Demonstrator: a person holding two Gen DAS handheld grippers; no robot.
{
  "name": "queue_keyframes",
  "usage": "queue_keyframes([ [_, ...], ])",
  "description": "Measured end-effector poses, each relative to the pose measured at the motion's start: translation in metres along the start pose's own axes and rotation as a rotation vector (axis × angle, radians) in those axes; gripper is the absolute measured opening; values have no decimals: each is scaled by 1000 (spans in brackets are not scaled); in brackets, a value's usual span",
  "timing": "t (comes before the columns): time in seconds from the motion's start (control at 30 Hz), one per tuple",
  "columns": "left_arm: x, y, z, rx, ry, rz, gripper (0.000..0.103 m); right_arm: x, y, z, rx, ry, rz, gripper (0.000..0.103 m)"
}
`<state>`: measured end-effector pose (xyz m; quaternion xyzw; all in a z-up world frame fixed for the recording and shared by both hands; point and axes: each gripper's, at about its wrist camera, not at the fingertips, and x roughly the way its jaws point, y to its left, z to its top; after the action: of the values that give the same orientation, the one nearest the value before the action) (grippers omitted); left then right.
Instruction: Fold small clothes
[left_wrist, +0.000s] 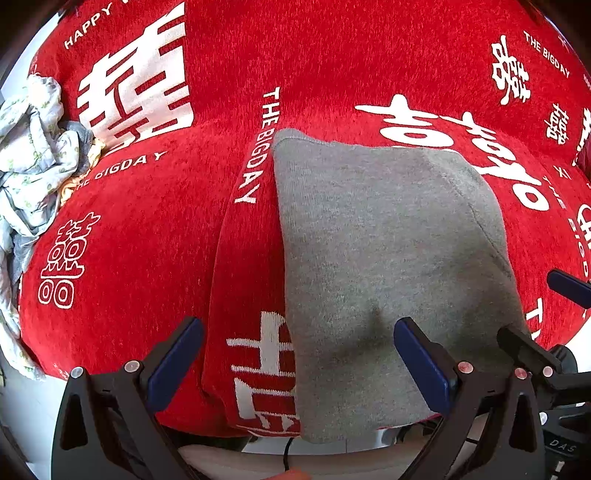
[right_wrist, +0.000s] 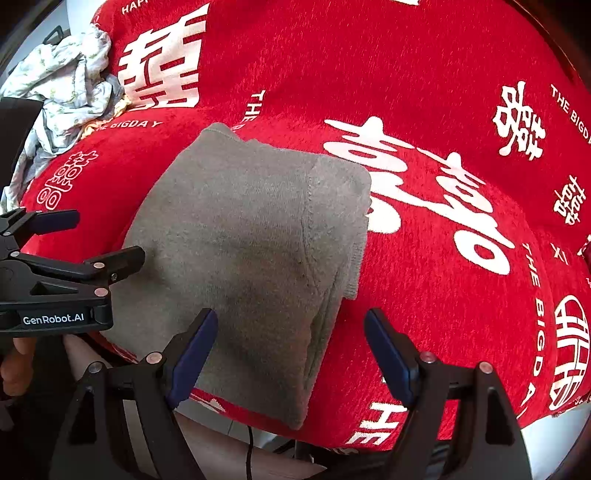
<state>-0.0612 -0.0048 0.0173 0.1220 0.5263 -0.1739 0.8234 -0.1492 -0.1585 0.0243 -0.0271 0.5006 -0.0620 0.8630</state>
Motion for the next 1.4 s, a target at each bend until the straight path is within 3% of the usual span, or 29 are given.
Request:
queue_keyframes([
  [1.4, 10, -1, -5, 8, 48, -23, 103, 8, 11, 0, -8, 37, 8, 84],
])
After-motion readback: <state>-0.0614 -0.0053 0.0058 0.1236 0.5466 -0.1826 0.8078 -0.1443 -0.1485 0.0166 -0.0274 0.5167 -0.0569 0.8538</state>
